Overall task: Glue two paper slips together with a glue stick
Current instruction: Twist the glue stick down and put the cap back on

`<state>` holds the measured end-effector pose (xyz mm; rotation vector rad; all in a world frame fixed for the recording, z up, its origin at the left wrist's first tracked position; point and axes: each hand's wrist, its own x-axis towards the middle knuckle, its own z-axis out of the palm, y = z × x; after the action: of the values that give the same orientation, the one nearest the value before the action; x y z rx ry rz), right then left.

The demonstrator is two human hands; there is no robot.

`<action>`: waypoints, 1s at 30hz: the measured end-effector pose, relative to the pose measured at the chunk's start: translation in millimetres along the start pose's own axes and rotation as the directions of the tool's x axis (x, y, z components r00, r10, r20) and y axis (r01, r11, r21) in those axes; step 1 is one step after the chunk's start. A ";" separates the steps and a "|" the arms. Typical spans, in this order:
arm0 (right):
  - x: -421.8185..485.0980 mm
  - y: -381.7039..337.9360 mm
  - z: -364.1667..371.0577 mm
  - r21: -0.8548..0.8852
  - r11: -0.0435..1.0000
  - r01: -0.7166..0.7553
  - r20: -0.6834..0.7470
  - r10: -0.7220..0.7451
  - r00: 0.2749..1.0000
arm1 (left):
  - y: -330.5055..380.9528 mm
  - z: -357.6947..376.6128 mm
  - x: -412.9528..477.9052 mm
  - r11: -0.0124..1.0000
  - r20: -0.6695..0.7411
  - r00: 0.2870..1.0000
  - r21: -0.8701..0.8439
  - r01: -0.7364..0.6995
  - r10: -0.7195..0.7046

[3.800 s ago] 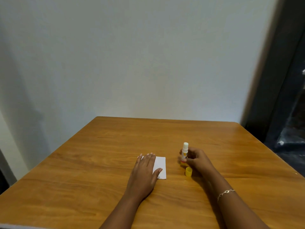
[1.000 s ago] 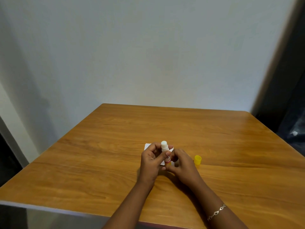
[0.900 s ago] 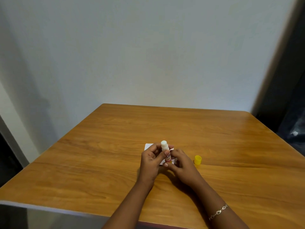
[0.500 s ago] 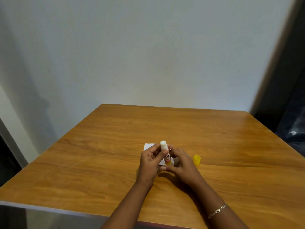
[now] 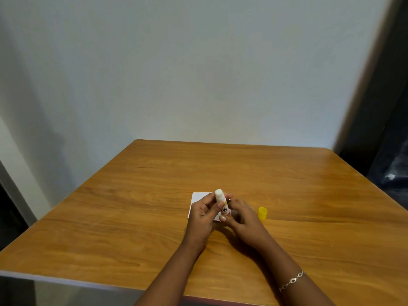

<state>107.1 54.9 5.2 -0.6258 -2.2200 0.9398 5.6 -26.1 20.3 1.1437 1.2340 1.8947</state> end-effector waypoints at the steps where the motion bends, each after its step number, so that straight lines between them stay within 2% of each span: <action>1: -0.1 -0.7 0.1 0.008 1.000 0.004 0.011 -0.004 1.000 | -0.5 0.1 0.3 1.000 0.002 1.000 0.004 -0.006 0.006; 8: 1.8 0.9 -0.6 -0.040 0.998 -0.056 -0.094 0.052 0.994 | -2.0 1.7 -1.4 0.999 0.009 1.000 0.036 -0.009 0.008; 17: 0.6 3.2 -3.7 -0.009 0.999 -0.046 -0.003 0.046 0.999 | 1.1 -1.1 -0.8 0.999 -0.013 1.000 0.030 -0.023 0.024; 23: -0.3 3.9 -2.7 -0.034 0.997 -0.073 -0.121 0.068 0.990 | 2.8 -0.9 -1.1 0.999 -0.061 0.997 -0.022 -0.038 0.037; 28: -0.3 2.5 -1.1 -0.005 1.000 -0.024 -0.022 0.024 0.999 | 4.0 -0.5 -0.4 0.998 -0.052 0.999 -0.060 -0.019 0.016; 30: -0.2 2.4 -0.1 0.000 0.999 -0.035 -0.029 0.035 0.999 | 3.9 -0.6 -0.7 0.998 -0.050 0.999 -0.059 -0.014 0.011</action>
<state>107.7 56.4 3.4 -0.6768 -2.1903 0.9413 5.3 -28.4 23.6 1.0819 1.1913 1.9671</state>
